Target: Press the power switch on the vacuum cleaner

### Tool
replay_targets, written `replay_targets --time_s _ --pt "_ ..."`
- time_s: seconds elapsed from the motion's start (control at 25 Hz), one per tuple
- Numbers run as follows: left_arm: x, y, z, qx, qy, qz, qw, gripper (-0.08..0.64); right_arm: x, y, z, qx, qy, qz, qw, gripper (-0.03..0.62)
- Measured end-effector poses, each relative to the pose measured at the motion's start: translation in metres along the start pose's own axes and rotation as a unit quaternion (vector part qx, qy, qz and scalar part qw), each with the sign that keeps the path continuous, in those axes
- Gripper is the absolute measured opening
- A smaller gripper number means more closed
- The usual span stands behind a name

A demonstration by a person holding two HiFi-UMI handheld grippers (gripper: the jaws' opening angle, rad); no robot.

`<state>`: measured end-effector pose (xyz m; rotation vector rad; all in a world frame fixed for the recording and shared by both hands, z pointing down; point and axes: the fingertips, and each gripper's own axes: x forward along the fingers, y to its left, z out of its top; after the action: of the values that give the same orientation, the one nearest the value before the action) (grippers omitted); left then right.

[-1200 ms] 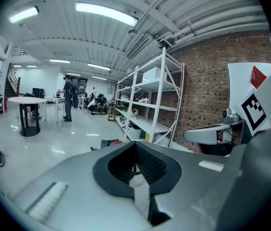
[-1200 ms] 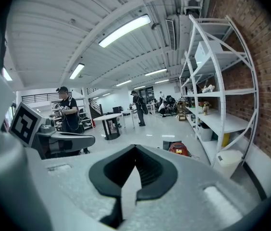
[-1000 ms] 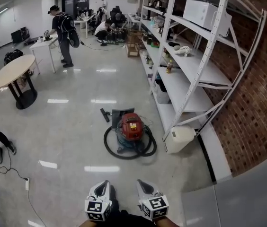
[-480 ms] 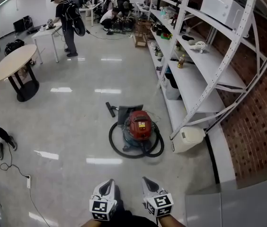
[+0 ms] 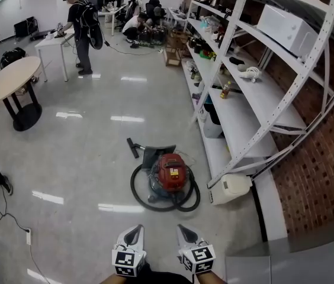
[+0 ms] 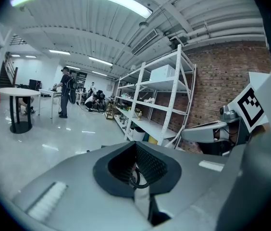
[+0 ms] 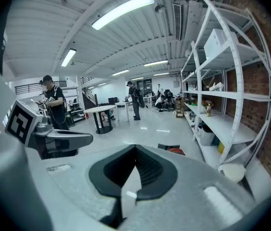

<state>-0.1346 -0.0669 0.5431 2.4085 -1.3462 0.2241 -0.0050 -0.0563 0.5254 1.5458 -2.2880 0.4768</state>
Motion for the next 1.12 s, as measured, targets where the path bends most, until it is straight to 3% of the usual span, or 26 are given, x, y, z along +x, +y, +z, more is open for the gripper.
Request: replay_targets --time_s 0.52,1.12 --pt "0.043 0.035 0.043 0.02 -0.008 -0.012 0.9997 0.014 0.048 -0.018 0.042 -0.004 -0.02 -0.022 1.0 -0.008" --pt "0.084 0.056 0.047 0.031 0.0 0.005 0.9995 0.014 0.093 -0.055 0.055 -0.002 -0.026 -0.023 0.999 -0.008"
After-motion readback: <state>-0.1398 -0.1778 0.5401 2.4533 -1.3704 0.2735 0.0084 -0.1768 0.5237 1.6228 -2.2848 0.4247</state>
